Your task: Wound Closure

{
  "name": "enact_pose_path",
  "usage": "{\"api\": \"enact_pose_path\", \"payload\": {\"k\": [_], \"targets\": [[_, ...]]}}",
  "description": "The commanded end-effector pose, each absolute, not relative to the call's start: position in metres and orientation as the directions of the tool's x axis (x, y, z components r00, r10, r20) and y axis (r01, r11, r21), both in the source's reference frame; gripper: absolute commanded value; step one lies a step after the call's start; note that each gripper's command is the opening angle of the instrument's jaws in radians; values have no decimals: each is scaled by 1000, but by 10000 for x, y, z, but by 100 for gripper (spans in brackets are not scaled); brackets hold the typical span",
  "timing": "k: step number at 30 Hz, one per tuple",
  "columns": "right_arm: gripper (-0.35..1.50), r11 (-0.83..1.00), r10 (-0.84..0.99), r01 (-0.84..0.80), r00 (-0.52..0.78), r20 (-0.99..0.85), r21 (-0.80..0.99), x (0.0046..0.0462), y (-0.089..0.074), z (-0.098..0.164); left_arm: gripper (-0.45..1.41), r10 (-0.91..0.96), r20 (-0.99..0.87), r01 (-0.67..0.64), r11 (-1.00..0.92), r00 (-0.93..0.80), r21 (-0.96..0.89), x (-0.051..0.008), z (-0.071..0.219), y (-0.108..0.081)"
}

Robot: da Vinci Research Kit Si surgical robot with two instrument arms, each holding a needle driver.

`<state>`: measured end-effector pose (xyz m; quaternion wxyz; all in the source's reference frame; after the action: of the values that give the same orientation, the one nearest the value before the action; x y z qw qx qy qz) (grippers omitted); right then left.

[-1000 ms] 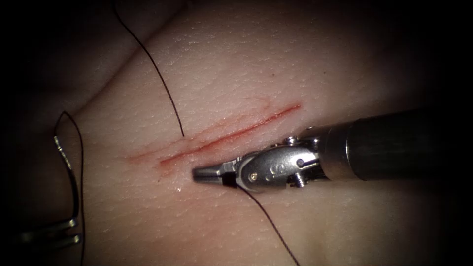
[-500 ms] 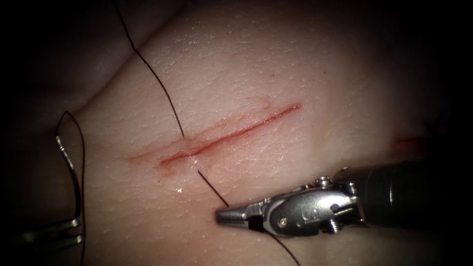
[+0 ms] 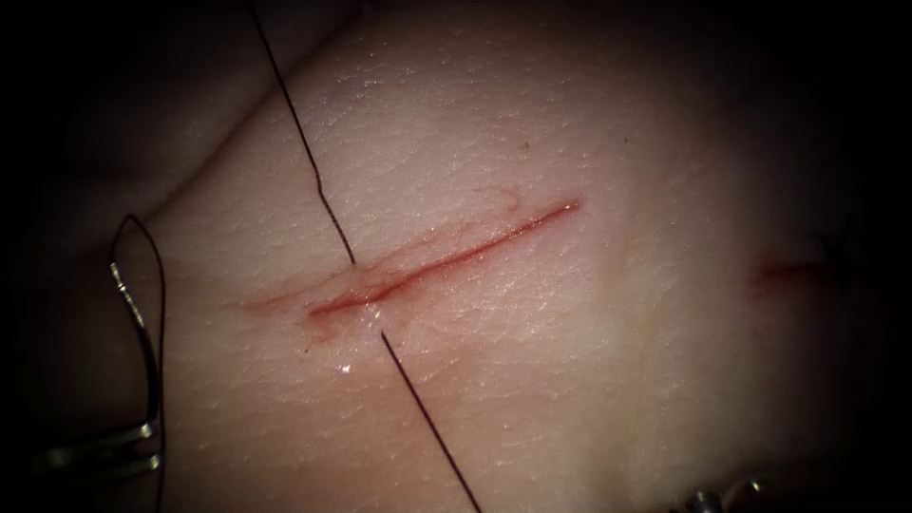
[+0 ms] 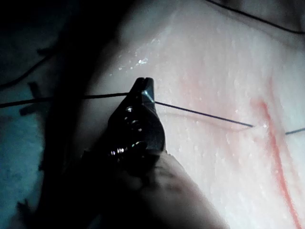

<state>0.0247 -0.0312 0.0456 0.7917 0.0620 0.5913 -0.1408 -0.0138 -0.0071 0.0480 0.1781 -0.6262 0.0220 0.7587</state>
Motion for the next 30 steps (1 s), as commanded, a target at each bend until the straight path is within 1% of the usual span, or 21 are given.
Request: {"api": "enact_pose_path", "payload": {"k": [1,4,5,6,7,8,19,24,30], "targets": [[-35,953,-145,297,257,-955,-65,256,-323,456,-45,246,-958,-296,-936,-151,-193,-144,485,-79],[-35,955,-139,291,261,-955,-60,263,-317,459,-45,245,-958,-294,-936,-149,-194,-146,485,-79],[51,959,-127,280,274,-953,-47,272,-301,465,-45,245,-958,-294,-936,-149,-194,-145,484,-79],[93,964,-121,263,281,-952,-44,275,-292,468,-45,245,-958,-294,-936,-149,-194,-145,484,-79],[111,969,-113,244,283,-953,-42,278,-283,472,-45,245,-958,-294,-936,-149,-194,-145,484,-79],[121,975,-103,220,280,-955,-41,281,-272,479,-45,245,-958,-293,-936,-149,-194,-145,484,-79],[133,986,-94,163,320,-943,-43,319,-192,571,-45,244,-958,-290,-937,-148,-194,-140,484,-80],[133,989,-81,144,332,-940,-35,334,-181,604,-45,244,-958,-289,-937,-148,-194,-140,484,-80],[125,990,-70,140,333,-940,-25,352,-172,637,-45,244,-958,-289,-937,-148,-194,-140,484,-80]]}}
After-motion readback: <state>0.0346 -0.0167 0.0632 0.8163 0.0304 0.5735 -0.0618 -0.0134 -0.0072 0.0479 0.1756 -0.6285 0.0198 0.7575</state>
